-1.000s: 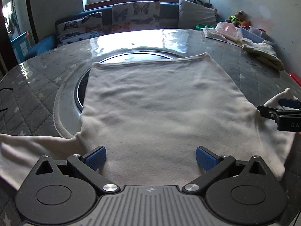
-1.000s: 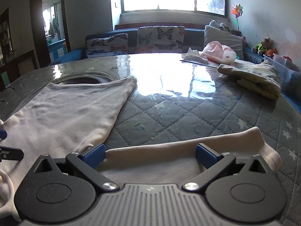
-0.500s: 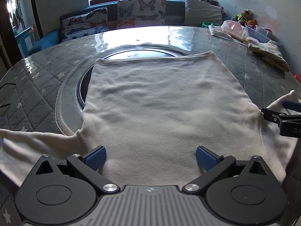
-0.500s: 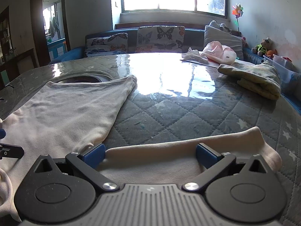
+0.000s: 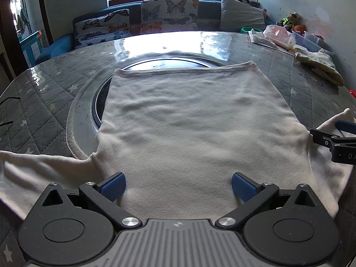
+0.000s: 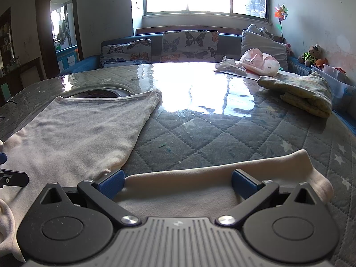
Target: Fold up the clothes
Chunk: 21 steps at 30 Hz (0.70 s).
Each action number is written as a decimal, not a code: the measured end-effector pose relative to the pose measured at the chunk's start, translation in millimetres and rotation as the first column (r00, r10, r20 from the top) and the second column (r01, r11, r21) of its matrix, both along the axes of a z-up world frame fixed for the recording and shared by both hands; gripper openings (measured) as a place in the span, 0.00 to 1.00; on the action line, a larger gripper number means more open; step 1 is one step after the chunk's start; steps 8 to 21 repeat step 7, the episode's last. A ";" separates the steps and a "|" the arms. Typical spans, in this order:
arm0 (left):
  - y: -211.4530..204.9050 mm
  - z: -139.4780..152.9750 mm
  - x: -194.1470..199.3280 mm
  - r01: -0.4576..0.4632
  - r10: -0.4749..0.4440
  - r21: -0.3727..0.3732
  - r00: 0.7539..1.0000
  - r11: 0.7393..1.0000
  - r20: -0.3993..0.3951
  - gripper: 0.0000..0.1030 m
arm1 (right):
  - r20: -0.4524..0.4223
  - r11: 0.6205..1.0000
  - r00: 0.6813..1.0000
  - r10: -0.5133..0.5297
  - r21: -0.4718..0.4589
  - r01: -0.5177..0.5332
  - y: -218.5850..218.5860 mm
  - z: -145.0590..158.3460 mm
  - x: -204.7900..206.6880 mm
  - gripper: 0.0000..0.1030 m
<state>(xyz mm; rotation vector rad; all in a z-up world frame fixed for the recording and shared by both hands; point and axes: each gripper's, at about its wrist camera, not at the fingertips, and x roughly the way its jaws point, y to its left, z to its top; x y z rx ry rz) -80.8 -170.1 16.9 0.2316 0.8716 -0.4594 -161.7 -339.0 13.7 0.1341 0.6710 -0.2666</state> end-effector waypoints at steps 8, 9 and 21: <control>-0.2 0.7 1.0 -0.008 0.008 0.001 1.000 1.000 -0.003 1.00 | 0.000 1.000 1.000 0.000 0.000 0.000 0.1 0.2 -0.3 1.00; -0.2 0.7 1.0 -0.008 0.008 0.001 1.000 1.000 -0.003 1.00 | 0.000 1.000 1.000 0.000 0.000 0.000 0.1 0.2 -0.3 1.00; -0.2 0.7 1.0 -0.008 0.008 0.001 1.000 1.000 -0.003 1.00 | 0.000 1.000 1.000 0.000 0.000 0.000 0.1 0.2 -0.3 1.00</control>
